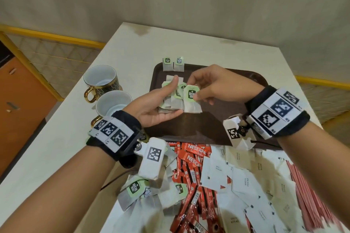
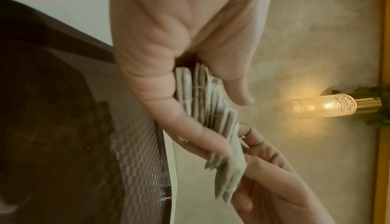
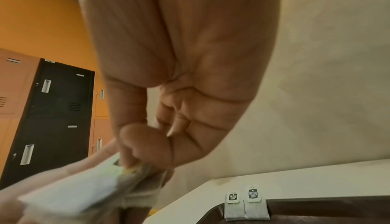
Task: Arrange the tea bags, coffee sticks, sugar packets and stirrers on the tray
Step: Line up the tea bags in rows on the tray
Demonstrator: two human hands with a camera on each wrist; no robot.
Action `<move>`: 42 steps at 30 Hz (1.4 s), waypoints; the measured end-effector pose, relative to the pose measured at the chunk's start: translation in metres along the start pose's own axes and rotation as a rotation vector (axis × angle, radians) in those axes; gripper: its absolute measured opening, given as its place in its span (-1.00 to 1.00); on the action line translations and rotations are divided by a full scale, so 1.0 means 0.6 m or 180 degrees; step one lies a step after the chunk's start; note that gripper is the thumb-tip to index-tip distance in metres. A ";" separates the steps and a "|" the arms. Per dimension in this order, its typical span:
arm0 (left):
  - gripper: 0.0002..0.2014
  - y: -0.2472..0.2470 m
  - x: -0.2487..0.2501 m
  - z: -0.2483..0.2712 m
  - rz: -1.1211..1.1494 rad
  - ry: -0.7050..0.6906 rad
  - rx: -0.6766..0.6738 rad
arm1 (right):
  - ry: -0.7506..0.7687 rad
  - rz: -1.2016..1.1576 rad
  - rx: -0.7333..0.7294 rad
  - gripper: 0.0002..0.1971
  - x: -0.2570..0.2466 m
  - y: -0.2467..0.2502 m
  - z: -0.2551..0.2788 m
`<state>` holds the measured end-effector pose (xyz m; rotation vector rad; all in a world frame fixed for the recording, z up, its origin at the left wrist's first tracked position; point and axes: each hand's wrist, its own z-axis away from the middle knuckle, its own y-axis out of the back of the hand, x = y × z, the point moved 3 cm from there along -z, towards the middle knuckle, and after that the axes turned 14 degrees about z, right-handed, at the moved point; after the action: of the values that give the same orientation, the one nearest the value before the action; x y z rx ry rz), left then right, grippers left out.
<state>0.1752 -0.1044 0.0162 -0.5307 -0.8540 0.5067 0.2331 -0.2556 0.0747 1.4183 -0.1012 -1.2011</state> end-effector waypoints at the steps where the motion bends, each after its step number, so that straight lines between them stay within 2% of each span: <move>1: -0.57 0.002 0.000 0.001 0.0106 0.0004 -0.0071 | 0.0004 0.0012 0.0067 -0.85 0.002 0.001 -0.001; 4: -0.71 0.005 -0.001 0.000 0.0048 -0.0147 -0.0151 | 0.0044 -0.0015 0.0217 -0.84 0.003 0.000 -0.005; 7: -0.79 0.006 0.002 -0.004 -0.0138 -0.0398 0.0034 | -0.0001 -0.0186 0.0381 -0.81 0.006 -0.003 -0.010; 11: -0.81 0.008 0.011 -0.007 -0.0337 -0.0658 0.0173 | -0.0327 -0.0830 0.0775 -0.81 0.028 0.002 -0.015; 15: -0.81 0.003 0.015 -0.011 -0.0486 -0.0703 0.0241 | -0.0406 -0.1147 0.0695 -0.87 0.040 -0.005 -0.025; 18: -0.77 0.008 0.016 -0.016 -0.0313 -0.0812 0.0467 | -0.0566 -0.1374 0.0657 -0.85 0.056 0.000 -0.049; 21: -0.73 0.019 0.013 -0.013 -0.0078 -0.0976 0.0660 | -0.0831 -0.1745 0.0898 -0.82 0.083 0.010 -0.094; 23: -0.74 0.022 0.008 -0.007 -0.0029 -0.0987 0.0650 | -0.0983 -0.1772 0.1052 -0.79 0.102 0.014 -0.134; 28: -0.81 0.015 0.004 0.008 -0.0218 -0.0895 0.0419 | -0.1263 -0.1776 0.0935 -0.75 0.128 0.002 -0.238; 33: -0.82 0.018 0.010 0.009 -0.0248 -0.0924 0.0420 | -0.1520 -0.1728 0.1120 -0.73 0.161 -0.008 -0.317; 42: -0.81 0.027 0.002 -0.001 -0.0206 -0.0814 0.0429 | -0.1548 -0.1341 0.1328 -0.75 0.174 -0.008 -0.342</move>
<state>0.1733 -0.0915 0.0068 -0.3172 -1.0691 0.5760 0.4190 -0.1839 -0.0412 1.5151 -0.4269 -1.9490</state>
